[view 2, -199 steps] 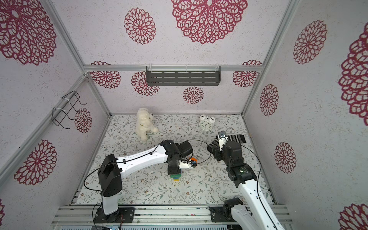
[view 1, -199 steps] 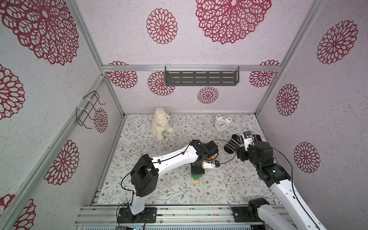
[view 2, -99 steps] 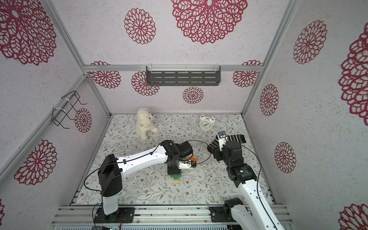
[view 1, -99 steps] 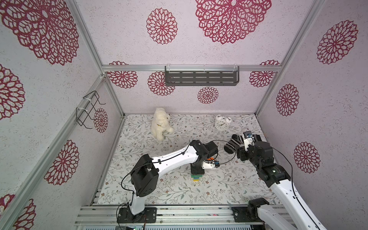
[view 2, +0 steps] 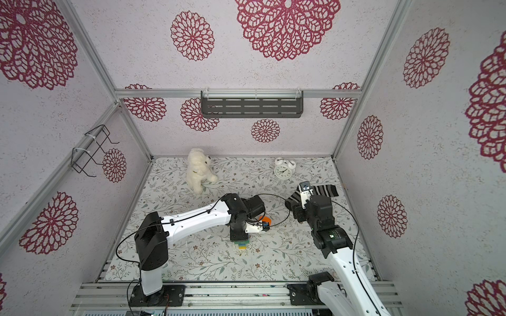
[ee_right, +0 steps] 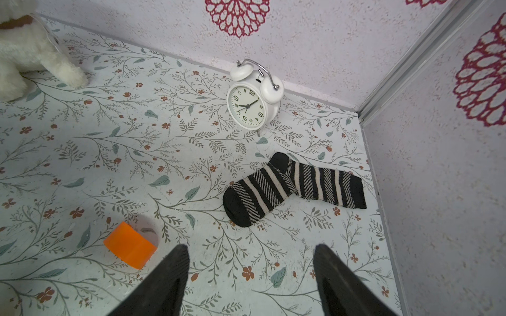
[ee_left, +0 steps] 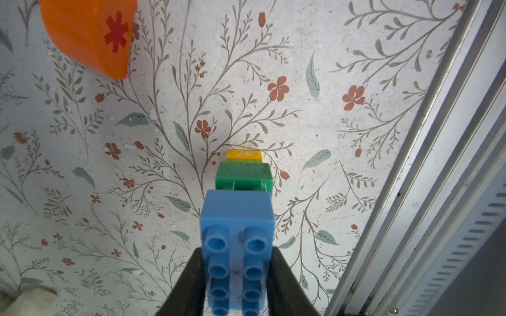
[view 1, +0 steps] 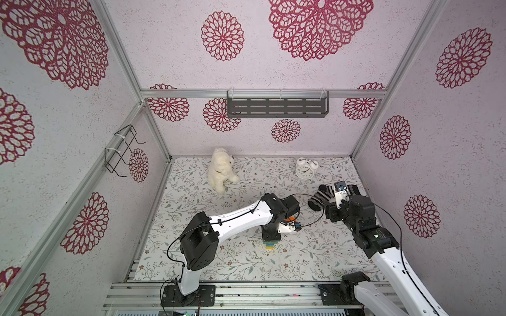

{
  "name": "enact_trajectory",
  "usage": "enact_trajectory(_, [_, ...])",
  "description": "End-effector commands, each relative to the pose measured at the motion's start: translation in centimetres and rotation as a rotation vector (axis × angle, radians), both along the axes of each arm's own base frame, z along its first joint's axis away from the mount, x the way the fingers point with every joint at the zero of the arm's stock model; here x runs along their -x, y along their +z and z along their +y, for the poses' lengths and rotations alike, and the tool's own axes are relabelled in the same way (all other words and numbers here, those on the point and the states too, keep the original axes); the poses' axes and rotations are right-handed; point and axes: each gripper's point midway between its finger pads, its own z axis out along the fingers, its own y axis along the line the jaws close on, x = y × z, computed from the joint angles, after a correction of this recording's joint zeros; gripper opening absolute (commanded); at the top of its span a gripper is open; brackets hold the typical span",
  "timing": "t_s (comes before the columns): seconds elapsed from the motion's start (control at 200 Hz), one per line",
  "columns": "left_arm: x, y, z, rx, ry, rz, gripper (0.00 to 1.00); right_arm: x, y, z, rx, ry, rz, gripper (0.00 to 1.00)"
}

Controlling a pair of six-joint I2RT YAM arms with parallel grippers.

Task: Assemble an ice cream with lego
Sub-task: Assemble the lego brick with the lego brick.

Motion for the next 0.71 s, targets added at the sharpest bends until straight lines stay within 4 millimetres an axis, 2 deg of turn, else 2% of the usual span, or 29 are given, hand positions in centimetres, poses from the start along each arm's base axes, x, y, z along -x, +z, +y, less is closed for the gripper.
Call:
enact_trajectory(0.0, [0.57, -0.76, -0.36, -0.006, -0.009, 0.008, 0.21, -0.22, 1.11, -0.07, -0.029, -0.011, -0.04, 0.76])
enact_trajectory(0.37, [0.03, -0.46, -0.72, 0.008, -0.016, -0.02, 0.21, -0.23, 1.16, -0.06, -0.03, -0.01, -0.041, 0.76])
enact_trajectory(0.7, [0.36, -0.6, -0.5, -0.007, -0.03, -0.002, 0.2, -0.25, 1.21, -0.01, -0.034, -0.008, -0.043, 0.76])
